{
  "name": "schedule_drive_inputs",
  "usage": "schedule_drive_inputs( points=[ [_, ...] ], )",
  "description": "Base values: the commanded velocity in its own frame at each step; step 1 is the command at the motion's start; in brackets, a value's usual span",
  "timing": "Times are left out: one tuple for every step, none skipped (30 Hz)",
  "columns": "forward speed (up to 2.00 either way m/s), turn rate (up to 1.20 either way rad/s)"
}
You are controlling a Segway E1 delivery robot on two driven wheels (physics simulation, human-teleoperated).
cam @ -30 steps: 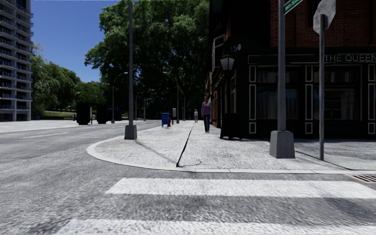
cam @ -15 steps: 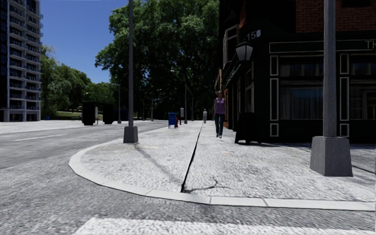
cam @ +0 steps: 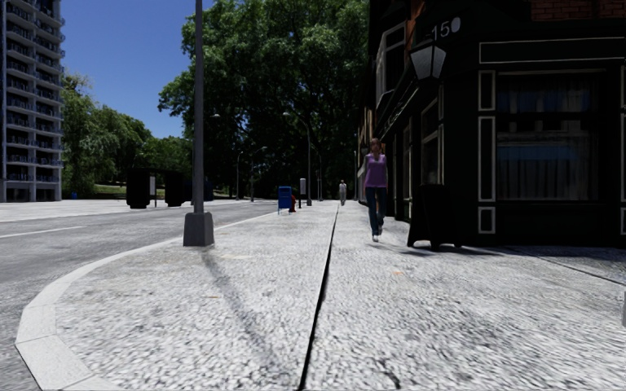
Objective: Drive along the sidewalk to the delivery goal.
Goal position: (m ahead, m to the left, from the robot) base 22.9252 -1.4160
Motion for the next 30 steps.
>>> schedule_drive_inputs(
  points=[
    [1.30,0.00],
    [1.28,0.00],
    [1.27,0.00],
    [1.27,0.00],
    [1.27,0.00],
    [1.27,0.00],
    [1.27,0.00],
    [1.27,0.00],
    [1.27,0.00],
    [1.27,0.00],
    [1.27,0.00],
    [1.27,0.00],
    [1.27,0.00],
    [1.27,0.00],
    [1.27,0.00],
    [1.27,0.00],
    [1.27,0.00],
    [1.27,0.00],
    [1.27,0.00],
    [1.27,0.00],
    [1.27,0.00],
    [1.27,0.00],
    [1.27,0.00],
    [1.27,0.00],
    [1.27,0.00],
    [1.27,0.00],
    [1.27,0.00],
    [1.27,0.00],
    [1.27,0.00],
    [1.27,0.00]
  ],
)
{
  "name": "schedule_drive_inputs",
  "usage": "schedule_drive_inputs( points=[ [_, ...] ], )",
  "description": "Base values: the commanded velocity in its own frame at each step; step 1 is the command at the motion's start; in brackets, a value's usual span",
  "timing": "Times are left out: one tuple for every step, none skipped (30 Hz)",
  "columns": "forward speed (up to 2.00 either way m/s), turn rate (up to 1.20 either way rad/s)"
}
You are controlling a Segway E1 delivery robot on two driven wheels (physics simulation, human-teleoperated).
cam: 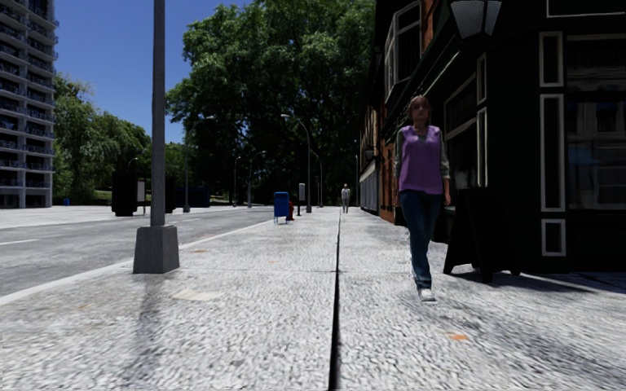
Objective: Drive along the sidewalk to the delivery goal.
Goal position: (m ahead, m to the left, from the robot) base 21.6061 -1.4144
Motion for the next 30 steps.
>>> schedule_drive_inputs(
  points=[
    [1.27,0.00],
    [1.27,0.00],
    [1.27,0.00],
    [1.27,0.00],
    [1.27,0.00],
    [1.27,0.00],
    [1.27,0.00],
    [1.27,0.00],
    [1.27,0.00],
    [1.27,0.00],
    [1.27,0.00],
    [1.27,0.00],
    [1.27,0.00],
    [1.30,0.00],
    [2.00,0.00],
    [2.00,0.00],
    [2.00,0.00],
    [2.00,0.00],
    [2.00,0.00],
    [2.00,0.00],
    [2.00,0.00],
    [2.00,0.00],
    [2.00,0.00],
    [2.00,0.00],
    [2.00,0.00],
    [2.00,0.00],
    [2.00,0.00],
    [2.00,0.00],
    [2.00,0.00],
    [2.00,0.00]
  ],
)
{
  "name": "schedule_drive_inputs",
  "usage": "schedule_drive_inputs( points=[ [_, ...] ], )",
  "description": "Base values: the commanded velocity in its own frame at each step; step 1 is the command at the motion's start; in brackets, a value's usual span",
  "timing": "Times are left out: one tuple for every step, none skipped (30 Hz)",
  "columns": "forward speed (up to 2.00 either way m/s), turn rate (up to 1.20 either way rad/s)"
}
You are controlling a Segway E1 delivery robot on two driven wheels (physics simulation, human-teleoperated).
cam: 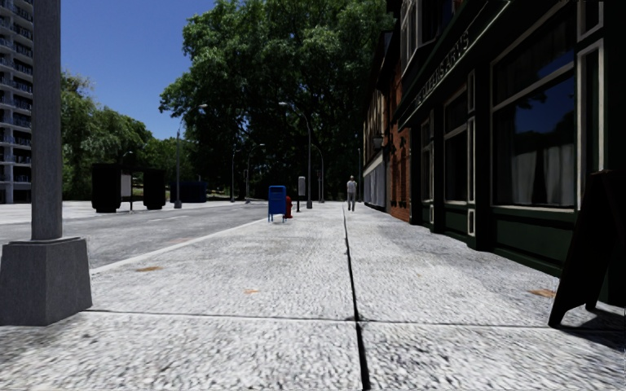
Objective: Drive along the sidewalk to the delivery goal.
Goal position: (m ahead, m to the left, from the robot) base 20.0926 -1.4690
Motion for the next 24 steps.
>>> schedule_drive_inputs(
  points=[
    [2.00,0.00],
    [2.00,0.00],
    [2.00,0.00],
    [2.00,0.00],
    [2.00,0.00],
    [2.00,0.00],
    [2.00,0.00],
    [2.00,0.00],
    [2.00,0.00],
    [2.00,0.00],
    [2.00,0.00],
    [2.00,0.00],
    [2.00,0.00],
    [2.00,0.00],
    [2.00,-0.15],
    [2.00,-0.23],
    [2.00,-0.23],
    [2.00,-0.25],
    [2.00,-0.26],
    [2.00,-0.26],
    [2.00,-0.26],
    [2.00,-0.26],
    [2.00,-0.26],
    [2.00,-0.26]
  ],
)
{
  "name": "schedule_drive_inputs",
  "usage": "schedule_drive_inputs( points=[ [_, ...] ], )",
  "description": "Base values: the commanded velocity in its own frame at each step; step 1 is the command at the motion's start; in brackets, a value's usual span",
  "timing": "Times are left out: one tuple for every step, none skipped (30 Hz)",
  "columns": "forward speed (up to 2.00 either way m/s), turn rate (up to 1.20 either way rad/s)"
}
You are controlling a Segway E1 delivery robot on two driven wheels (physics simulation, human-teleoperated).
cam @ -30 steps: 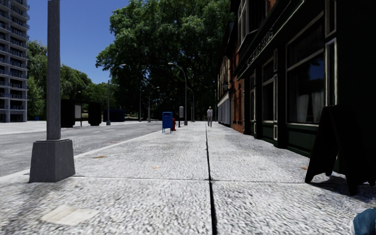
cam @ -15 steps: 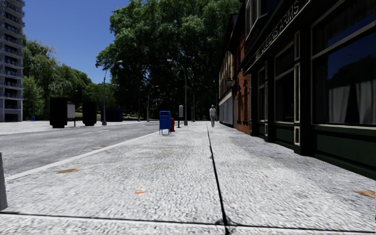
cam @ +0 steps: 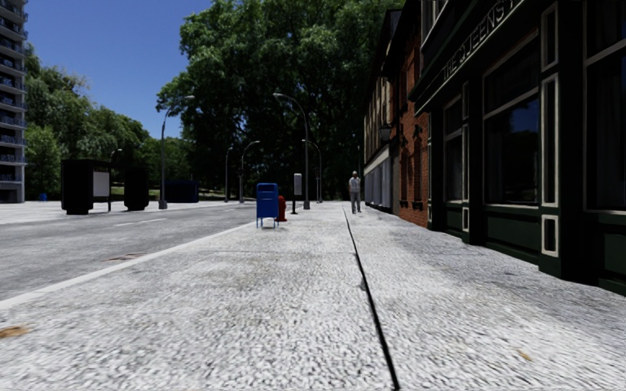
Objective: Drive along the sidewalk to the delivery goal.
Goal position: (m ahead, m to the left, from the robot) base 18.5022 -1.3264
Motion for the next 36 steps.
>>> schedule_drive_inputs(
  points=[
    [2.00,-0.26],
    [2.00,-0.26],
    [2.00,-0.26],
    [2.00,-0.26],
    [2.00,-0.26],
    [2.00,-0.26],
    [2.00,-0.26],
    [2.00,-0.10],
    [2.00,0.00],
    [2.00,0.00],
    [2.00,0.00],
    [2.00,0.00],
    [2.00,0.00],
    [2.00,0.00],
    [2.00,0.00],
    [2.00,0.00],
    [2.00,0.00],
    [2.00,0.00],
    [2.00,0.00],
    [2.00,0.00],
    [2.00,0.00],
    [2.00,0.00],
    [2.00,0.00],
    [2.00,0.00],
    [2.00,0.00],
    [2.00,0.00],
    [2.00,0.00],
    [2.00,0.00],
    [2.00,0.00],
    [2.00,0.00],
    [2.00,0.00],
    [2.00,0.00],
    [2.00,0.00],
    [2.00,0.00],
    [2.00,0.00],
    [2.00,0.00]
  ],
)
